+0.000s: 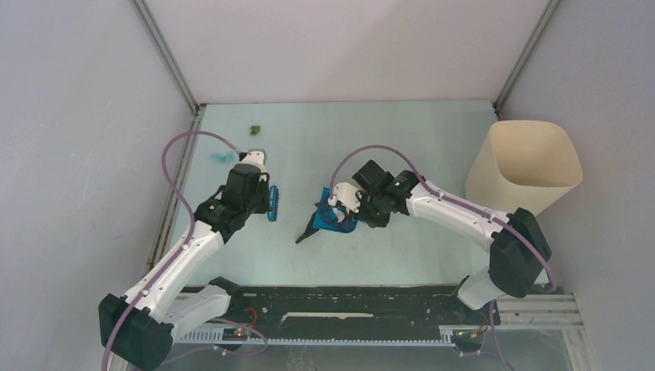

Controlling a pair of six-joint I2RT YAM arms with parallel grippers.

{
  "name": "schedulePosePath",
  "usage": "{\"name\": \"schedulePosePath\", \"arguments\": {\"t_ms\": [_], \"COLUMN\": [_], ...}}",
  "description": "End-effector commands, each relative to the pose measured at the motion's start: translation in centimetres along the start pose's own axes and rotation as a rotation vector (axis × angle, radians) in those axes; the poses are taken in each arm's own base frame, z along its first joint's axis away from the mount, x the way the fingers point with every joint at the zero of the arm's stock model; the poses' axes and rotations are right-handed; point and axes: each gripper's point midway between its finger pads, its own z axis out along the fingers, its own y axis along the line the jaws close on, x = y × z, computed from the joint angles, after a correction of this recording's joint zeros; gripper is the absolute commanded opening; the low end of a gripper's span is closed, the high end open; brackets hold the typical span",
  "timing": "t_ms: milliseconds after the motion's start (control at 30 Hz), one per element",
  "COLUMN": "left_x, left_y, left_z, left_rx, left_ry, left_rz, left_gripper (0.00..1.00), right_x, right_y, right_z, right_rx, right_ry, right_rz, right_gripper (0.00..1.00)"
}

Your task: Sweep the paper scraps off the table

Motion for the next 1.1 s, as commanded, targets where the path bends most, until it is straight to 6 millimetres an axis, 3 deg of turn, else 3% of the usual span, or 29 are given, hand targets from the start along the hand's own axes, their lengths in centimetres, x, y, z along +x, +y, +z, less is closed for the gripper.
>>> {"name": "schedulePosePath", "arguments": {"t_ms": [0,167,400,700,1067], "left_x": [-1.1,-0.8,-0.7,-0.4,-0.4], "left_y": [-0.2,-0.5,-0.5,-0.8,-1.8], "left_z": [-0.2,0.3,0.4,0.6,0.5], "left_rx": [0.020,0.032,0.029,0.045,0.096], "left_ry": [-0.048,-0.026,-0.020,-0.004,0.015], "left_rz": [0.004,0.007,0.011,0.015,0.012], "left_gripper": [0.00,0.00,0.00,0.00,0.00], "right_x": [-1.6,-2.2,-0.3,6.3,12.6], "right_y": [-1.7,-4.4,-7.8,-10.2,-9.6], "right_z": [-4.0,-9.0,-15.1,-21.3,-28.3], "right_rx": [0.046,0.091,0.199,0.339,0.510], "right_ry": [-0.091,-0.145,-0.163,-0.125,-0.100], "right_rz": [0.027,0.068,0.134,0.294,0.444], "right_gripper": [0.07,0.07,0.07,0.07,0.07]}}
